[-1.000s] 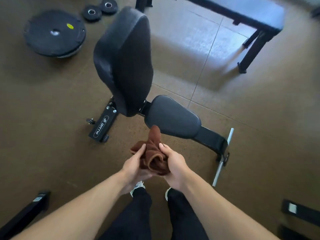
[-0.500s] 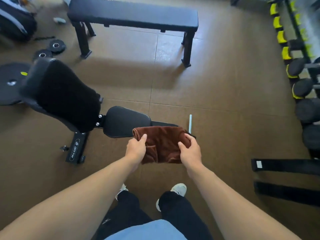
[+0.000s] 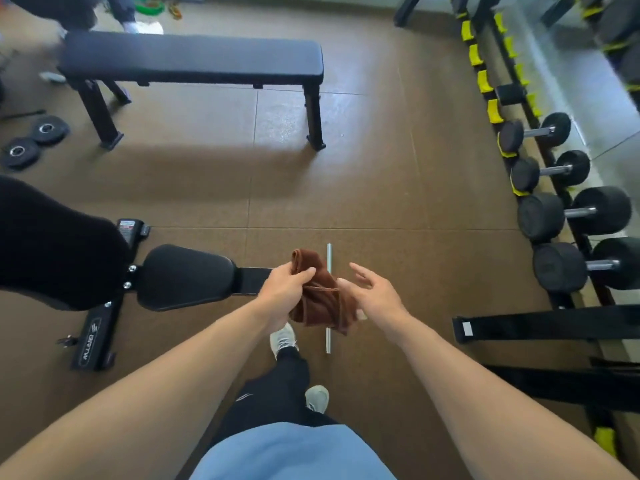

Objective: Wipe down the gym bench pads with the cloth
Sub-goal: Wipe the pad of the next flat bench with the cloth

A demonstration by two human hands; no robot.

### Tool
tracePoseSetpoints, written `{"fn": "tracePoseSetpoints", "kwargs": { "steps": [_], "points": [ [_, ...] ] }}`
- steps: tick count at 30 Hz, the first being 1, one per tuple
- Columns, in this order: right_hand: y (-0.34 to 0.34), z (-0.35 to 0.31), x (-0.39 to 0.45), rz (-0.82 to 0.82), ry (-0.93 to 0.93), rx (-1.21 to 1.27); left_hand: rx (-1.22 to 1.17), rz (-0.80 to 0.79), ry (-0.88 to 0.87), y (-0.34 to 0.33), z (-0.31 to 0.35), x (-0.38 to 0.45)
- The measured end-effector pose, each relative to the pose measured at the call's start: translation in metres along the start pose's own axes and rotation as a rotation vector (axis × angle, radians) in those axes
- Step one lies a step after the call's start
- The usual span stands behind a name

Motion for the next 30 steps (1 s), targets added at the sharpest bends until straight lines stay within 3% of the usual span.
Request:
{"fn": "tracePoseSetpoints", "kwargs": {
  "steps": [2, 4, 7, 10, 15, 18, 20, 24, 25, 27, 30],
  "points": [
    [-0.009, -0.019, 0.011, -0.122, 0.08, 0.26, -0.016, 0.008, 0.005, -0.023, 0.012, 0.011],
    [-0.007, -0.036, 0.024, -0.177, 0.143, 0.303, -0.098, 0.044, 0.061, -0.041, 0.02, 0.024],
    [0.007, -0.055, 0.048, -0.225, 0.165, 0.255, -0.226, 0.065, 0.131, -0.061, 0.041, 0.05],
    [0.036, -0.079, 0.081, -0.241, 0.196, 0.135, -0.287, -0.015, 0.162, -0.081, 0.073, 0.077],
    [0.088, -0.118, 0.151, -0.116, 0.134, -0.024, -0.358, -0.131, 0.187, -0.095, 0.125, 0.127],
    [0.124, -0.137, 0.185, -0.066, 0.019, 0.014, -0.249, -0.151, 0.145, -0.096, 0.157, 0.156],
    [0.146, -0.15, 0.208, -0.083, -0.04, 0.17, -0.206, -0.09, 0.12, -0.094, 0.171, 0.183],
    [0.194, -0.186, 0.255, -0.269, -0.072, 0.511, -0.113, -0.089, 0.038, -0.105, 0.212, 0.219],
    [0.203, -0.194, 0.262, -0.326, -0.058, 0.523, -0.07, -0.081, -0.012, -0.108, 0.209, 0.247],
    [0.23, -0.211, 0.294, -0.424, -0.03, 0.457, 0.238, -0.117, -0.077, -0.109, 0.193, 0.329],
    [0.276, -0.231, 0.364, -0.403, -0.007, 0.391, 0.469, -0.133, 0.076, -0.116, 0.216, 0.367]
  ]
}}
Point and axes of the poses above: each hand's wrist, its own x-axis towards the middle knuckle, its own y-axis out of the back of the hand, z = x × y, the point moved 8 cm from there along x, towards the middle knuckle, and after that the axes turned 10 degrees about -x, right-handed, at the moved point
